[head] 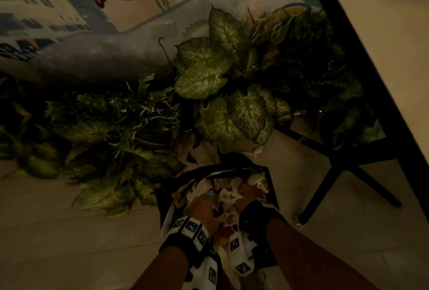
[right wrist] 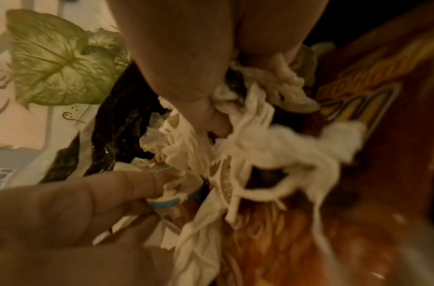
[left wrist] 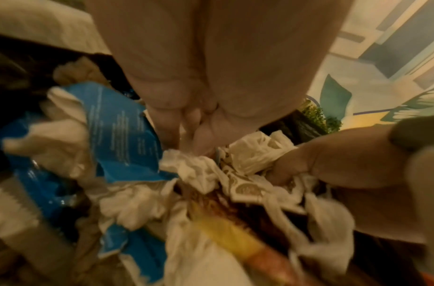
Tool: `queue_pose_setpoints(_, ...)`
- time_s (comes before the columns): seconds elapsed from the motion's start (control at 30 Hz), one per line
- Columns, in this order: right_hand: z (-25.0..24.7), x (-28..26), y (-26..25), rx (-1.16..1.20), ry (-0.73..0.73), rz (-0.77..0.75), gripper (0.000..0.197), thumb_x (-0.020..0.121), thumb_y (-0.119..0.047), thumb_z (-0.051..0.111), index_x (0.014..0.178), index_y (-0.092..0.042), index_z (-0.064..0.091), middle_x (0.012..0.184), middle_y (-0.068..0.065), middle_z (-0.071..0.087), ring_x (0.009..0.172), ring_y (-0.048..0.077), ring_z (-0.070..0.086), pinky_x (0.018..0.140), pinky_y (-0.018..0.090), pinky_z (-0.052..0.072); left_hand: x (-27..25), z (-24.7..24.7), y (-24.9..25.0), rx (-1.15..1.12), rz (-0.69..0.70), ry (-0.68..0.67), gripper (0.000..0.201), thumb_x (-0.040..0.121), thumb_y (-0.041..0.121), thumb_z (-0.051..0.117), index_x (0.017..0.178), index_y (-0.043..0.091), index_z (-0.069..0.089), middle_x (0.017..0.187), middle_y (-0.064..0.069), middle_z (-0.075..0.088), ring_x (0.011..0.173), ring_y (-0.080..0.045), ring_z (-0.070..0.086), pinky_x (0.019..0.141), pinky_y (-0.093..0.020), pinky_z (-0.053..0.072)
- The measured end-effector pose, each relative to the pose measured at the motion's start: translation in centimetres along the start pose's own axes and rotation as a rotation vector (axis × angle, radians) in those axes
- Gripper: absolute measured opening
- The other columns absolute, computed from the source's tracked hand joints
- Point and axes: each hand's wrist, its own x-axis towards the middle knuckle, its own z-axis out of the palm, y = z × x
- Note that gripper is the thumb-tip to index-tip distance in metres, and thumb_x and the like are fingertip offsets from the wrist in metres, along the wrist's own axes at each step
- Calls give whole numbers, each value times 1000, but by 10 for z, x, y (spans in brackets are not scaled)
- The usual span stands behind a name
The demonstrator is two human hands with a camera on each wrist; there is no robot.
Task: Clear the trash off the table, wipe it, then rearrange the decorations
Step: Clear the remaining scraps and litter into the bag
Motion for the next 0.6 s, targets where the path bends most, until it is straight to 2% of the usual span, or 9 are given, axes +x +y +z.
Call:
queue_pose_setpoints(0.1,0,6,-7,-85,-13,5,49,100,-28,38,143,-7,29,151,14,30,137,30,33,111,33,25,8,4,0,-86,-31,-67,57,85,33,56,136,9,47,139,-9,46,128,-25,44,108,-32,34)
queue_pose_setpoints(0.17,-1,4,-15,-152,-52,52,51,100,-33,35,144,-6,28,152,14,26,138,31,29,112,36,24,15,7,-4,-92,-43,-85,55,89,29,57,138,8,44,141,-11,44,130,-27,41,111,-35,31)
queue_pose_setpoints(0.27,-5,-4,-17,-253,-135,226,62,99,-44,30,145,-3,21,153,19,20,141,33,22,111,39,24,19,8,-6,-98,-16,-68,53,87,27,61,134,7,48,137,-12,47,128,-27,44,108,-34,35)
queue_pose_setpoints(0.3,-6,-6,-16,-220,-113,213,61,98,-43,35,144,-4,26,152,18,24,139,33,26,110,38,27,17,6,-5,-113,-12,-81,55,85,31,60,133,6,48,136,-12,48,127,-27,45,108,-34,36)
queue_pose_setpoints(0.37,-4,-7,-11,-111,7,12,61,92,-40,51,142,-9,34,149,14,33,135,31,36,108,36,32,9,-1,0,-125,8,-106,68,78,43,59,135,9,46,137,-11,48,127,-27,45,108,-34,37)
queue_pose_setpoints(0.47,-5,-32,-3,-17,-24,-108,80,87,-44,59,149,-14,18,153,8,26,140,28,28,115,36,24,-12,-12,9,-213,55,-106,84,68,59,54,141,20,40,144,-6,42,134,-25,39,113,-39,31)
queue_pose_setpoints(0.5,-7,-39,-3,49,-17,-106,82,85,-42,63,148,-14,20,149,5,32,138,28,32,114,37,27,-21,-17,13,-249,55,-87,79,70,52,57,140,21,40,143,-6,43,133,-26,40,112,-40,33)
queue_pose_setpoints(0.57,-14,-60,1,203,46,-110,75,80,-36,70,141,-11,35,137,8,49,125,28,47,106,38,39,-41,-29,22,-295,44,-13,62,80,23,63,138,21,41,140,-9,45,130,-28,43,107,-41,39)
queue_pose_setpoints(0.6,-18,-71,2,248,79,-119,69,80,-34,70,138,-11,40,135,9,50,123,30,49,103,38,41,-51,-36,27,-290,32,39,57,85,14,61,139,20,41,141,-9,43,131,-28,42,107,-41,39)
